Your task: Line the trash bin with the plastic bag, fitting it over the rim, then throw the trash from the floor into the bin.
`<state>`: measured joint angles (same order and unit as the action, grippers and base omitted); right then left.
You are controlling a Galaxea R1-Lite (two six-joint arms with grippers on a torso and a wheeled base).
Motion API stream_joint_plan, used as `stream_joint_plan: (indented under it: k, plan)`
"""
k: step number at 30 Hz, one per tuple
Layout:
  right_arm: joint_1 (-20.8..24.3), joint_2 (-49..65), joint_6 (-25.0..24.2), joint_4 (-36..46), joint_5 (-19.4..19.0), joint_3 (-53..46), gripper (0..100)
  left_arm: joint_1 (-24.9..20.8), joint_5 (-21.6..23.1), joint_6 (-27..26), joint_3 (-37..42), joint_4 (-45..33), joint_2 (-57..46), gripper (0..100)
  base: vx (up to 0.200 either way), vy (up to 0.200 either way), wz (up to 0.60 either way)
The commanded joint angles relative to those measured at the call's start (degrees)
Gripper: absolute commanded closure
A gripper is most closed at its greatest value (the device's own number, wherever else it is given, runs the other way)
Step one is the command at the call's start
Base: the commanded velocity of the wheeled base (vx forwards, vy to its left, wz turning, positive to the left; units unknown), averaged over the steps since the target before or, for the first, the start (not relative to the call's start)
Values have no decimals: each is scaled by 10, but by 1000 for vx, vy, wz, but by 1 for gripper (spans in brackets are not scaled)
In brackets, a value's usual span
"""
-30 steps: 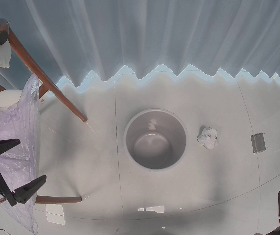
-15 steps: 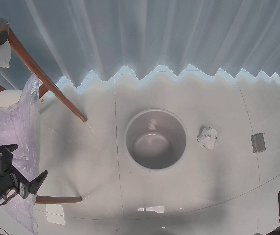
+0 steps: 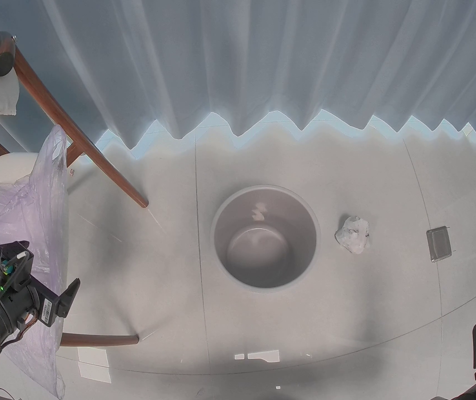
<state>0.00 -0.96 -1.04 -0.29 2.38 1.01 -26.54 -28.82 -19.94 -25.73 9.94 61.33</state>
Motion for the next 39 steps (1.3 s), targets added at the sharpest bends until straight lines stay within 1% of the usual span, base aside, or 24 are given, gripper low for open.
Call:
stream_joint_plan:
  k: [1, 5, 6, 9, 15, 16, 18, 21, 23, 24, 25, 26, 27, 29, 32, 36, 39]
  plan:
    - [0, 10, 0, -1, 0, -10, 0, 15, -1, -1, 16, 11, 20, 0, 0, 0, 0]
    - [0, 10, 0, 0, 0, -10, 0, 27, -1, 1, 29, 12, 19, 0, 0, 0, 0]
    - [0, 10, 0, 0, 0, -10, 0, 32, -1, 1, 32, 12, 16, 100, 0, 0, 0]
    - [0, 10, 0, -1, 0, -10, 0, 44, 4, 1, 35, 13, 13, 100, 0, 0, 0]
    - [0, 10, 0, -1, 0, -10, 0, 47, 8, 11, 34, 13, -10, 100, 0, 0, 0]
    - [0, 10, 0, -1, 0, -10, 0, 47, 23, 56, 34, 19, -11, 100, 0, 0, 0]
    - [0, 10, 0, -1, 0, -10, 0, 47, 46, 119, 38, 31, -13, 100, 0, 0, 0]
    - [0, 10, 0, -1, 0, -10, 0, 47, 57, 189, 38, 33, -30, 100, 0, 0, 0]
    - [0, 10, 0, -1, 0, -10, 0, 47, 70, 212, 40, 32, -48, 100, 0, 0, 0]
    - [0, 10, 0, -1, -1, -10, 0, 47, 86, 219, 40, 32, -58, 100, 0, 0, 0]
    - [0, 10, 0, -1, 0, -10, 0, 47, 90, 221, 40, 32, -60, 100, 0, 0, 0]
    - [0, 10, -2, -1, 0, -10, 0, 47, 118, 230, 44, 31, -75, 100, 0, 0, 0]
    - [0, 10, -3, -1, -1, -10, 0, 48, 133, 237, 48, 31, -82, 100, 0, 0, 0]
    - [0, 10, -3, -1, 0, -10, 0, 49, 145, 247, 53, 32, -94, 100, 0, 0, 0]
    - [0, 10, -3, -1, -1, -10, 0, 47, 163, 286, 68, 32, -128, 100, 0, 0, 0]
    - [0, 10, -3, -1, -1, -10, 0, 44, 215, 342, 104, 33, -173, 100, 0, 0, 0]
    - [0, 10, -3, -1, 0, -10, 0, 47, 250, 357, 126, 32, -217, 100, 0, 0, 0]
